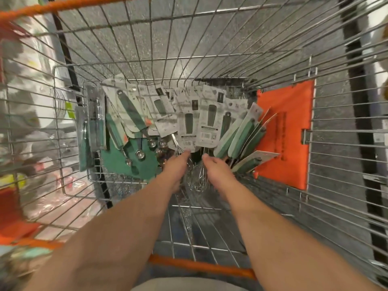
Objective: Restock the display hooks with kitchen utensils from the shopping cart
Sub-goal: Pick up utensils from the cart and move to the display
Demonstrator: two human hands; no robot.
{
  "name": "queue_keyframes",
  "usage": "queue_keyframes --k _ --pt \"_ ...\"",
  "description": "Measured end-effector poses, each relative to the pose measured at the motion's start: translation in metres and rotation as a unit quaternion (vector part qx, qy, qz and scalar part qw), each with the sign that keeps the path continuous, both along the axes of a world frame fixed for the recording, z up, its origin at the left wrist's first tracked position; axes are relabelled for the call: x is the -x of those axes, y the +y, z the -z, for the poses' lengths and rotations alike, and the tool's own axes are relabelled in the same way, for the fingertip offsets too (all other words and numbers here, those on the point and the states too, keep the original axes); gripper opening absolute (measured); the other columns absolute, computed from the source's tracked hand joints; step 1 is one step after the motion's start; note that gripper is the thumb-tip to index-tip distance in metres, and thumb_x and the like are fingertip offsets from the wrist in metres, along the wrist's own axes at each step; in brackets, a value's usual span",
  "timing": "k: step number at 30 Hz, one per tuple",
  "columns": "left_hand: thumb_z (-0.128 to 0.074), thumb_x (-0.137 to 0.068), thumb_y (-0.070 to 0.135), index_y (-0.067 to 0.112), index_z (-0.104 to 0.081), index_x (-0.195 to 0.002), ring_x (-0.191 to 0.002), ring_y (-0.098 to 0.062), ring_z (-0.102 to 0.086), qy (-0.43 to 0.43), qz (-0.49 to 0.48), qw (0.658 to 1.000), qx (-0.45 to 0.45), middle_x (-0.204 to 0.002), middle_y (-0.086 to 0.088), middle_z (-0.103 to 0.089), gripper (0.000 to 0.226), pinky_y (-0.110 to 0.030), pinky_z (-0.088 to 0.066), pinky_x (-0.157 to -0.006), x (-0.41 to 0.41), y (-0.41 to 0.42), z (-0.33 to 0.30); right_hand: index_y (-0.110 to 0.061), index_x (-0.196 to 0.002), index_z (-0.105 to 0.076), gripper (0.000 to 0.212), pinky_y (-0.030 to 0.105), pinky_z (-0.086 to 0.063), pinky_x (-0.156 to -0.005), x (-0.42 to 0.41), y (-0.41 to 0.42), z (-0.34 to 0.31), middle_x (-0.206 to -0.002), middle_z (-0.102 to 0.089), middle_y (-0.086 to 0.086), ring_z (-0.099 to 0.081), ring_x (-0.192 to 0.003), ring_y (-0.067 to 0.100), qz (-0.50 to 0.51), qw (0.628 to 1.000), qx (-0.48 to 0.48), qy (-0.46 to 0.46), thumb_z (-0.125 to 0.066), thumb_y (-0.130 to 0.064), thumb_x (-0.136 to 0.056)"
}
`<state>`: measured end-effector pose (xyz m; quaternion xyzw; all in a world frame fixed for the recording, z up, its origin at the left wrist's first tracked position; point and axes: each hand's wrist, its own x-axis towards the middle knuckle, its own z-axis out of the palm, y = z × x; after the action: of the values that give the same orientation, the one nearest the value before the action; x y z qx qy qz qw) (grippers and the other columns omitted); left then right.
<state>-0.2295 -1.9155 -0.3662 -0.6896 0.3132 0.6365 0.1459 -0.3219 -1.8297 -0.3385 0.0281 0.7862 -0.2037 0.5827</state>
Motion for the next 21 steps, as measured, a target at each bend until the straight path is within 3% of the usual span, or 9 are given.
queue_keyframes --k 4,7,9,11,13,15,18,21 --pt "-0.061 -0.098 0.044 0.011 -0.044 -0.151 -0.131 -0.031 -0.053 0.016 0.013 1.000 -0.007 -0.147 -0.008 -0.056 0.064 -0.051 -0.040 -0.116 -0.002 -0.002 -0.010 -0.014 -0.148 -0.052 0.056 0.039 -0.037 -0.110 -0.003 0.000 -0.006 -0.147 -0.055 0.008 -0.051 -0.134 0.028 0.013 1.000 0.009 -0.025 -0.038 -0.051 -0.109" --pt "-0.064 -0.091 0.036 0.013 -0.058 -0.136 -0.127 -0.033 -0.058 0.042 0.036 0.998 -0.008 -0.135 -0.010 -0.065 0.051 -0.051 -0.043 -0.110 0.000 -0.001 -0.019 -0.015 -0.148 -0.052 0.052 0.040 -0.038 -0.109 -0.004 -0.004 -0.013 -0.149 -0.055 0.008 -0.050 -0.135 0.027 0.020 0.999 0.021 -0.020 -0.036 -0.046 -0.110" --pt "-0.068 -0.087 0.036 0.016 -0.066 -0.126 -0.113 -0.026 -0.060 0.063 0.044 0.997 -0.014 -0.126 -0.006 -0.068 0.044 -0.047 -0.044 -0.102 0.001 -0.002 -0.026 -0.017 -0.147 -0.055 0.050 0.043 -0.040 -0.113 -0.005 -0.006 -0.017 -0.148 -0.056 0.007 -0.052 -0.133 0.027 0.037 0.999 0.029 -0.010 -0.036 -0.045 -0.110" --pt "-0.075 -0.072 0.045 0.018 -0.069 -0.123 -0.106 -0.021 -0.058 0.085 0.049 0.995 -0.020 -0.124 -0.003 -0.070 0.058 -0.049 -0.043 -0.104 0.001 -0.003 -0.035 -0.017 -0.146 -0.055 0.046 0.043 -0.042 -0.112 -0.006 -0.006 -0.023 -0.145 -0.058 0.004 -0.055 -0.130 0.025 0.060 0.997 0.042 0.004 -0.043 -0.042 -0.109" --pt "-0.075 -0.061 0.046 0.019 -0.072 -0.118 -0.104 -0.022 -0.061 0.101 0.065 0.993 -0.011 -0.121 -0.005 -0.073 0.064 -0.051 -0.046 -0.104 0.001 -0.005 -0.040 -0.017 -0.144 -0.055 0.040 0.035 -0.043 -0.104 -0.005 -0.007 -0.029 -0.139 -0.060 0.001 -0.056 -0.121 0.020 0.071 0.995 0.060 0.021 -0.049 -0.034 -0.108" --pt "-0.070 -0.076 0.032 0.016 -0.072 -0.114 -0.101 -0.023 -0.065 0.115 0.097 0.988 0.011 -0.113 -0.007 -0.075 0.041 -0.048 -0.050 -0.099 -0.001 -0.007 -0.047 -0.016 -0.143 -0.055 0.037 0.032 -0.042 -0.099 -0.004 -0.008 -0.037 -0.133 -0.060 -0.001 -0.053 -0.114 0.016 0.086 0.994 0.070 0.022 -0.051 -0.027 -0.108" --pt "-0.065 -0.090 0.015 0.013 -0.069 -0.112 -0.096 -0.023 -0.067 0.117 0.117 0.986 0.023 -0.110 -0.009 -0.075 0.022 -0.042 -0.053 -0.087 -0.007 -0.011 -0.058 -0.019 -0.142 -0.057 0.037 0.038 -0.044 -0.107 -0.006 -0.011 -0.045 -0.142 -0.057 0.004 -0.055 -0.119 0.018 0.097 0.991 0.080 0.037 -0.054 -0.027 -0.106" --pt "-0.066 -0.093 0.013 0.012 -0.067 -0.106 -0.077 -0.015 -0.058 0.140 0.106 0.984 0.018 -0.099 -0.006 -0.072 0.013 -0.029 -0.043 -0.069 -0.011 -0.014 -0.072 -0.022 -0.140 -0.060 0.036 0.042 -0.044 -0.112 -0.003 -0.015 -0.057 -0.143 -0.055 0.002 -0.055 -0.123 0.019 0.101 0.988 0.093 0.067 -0.057 -0.029 -0.104"
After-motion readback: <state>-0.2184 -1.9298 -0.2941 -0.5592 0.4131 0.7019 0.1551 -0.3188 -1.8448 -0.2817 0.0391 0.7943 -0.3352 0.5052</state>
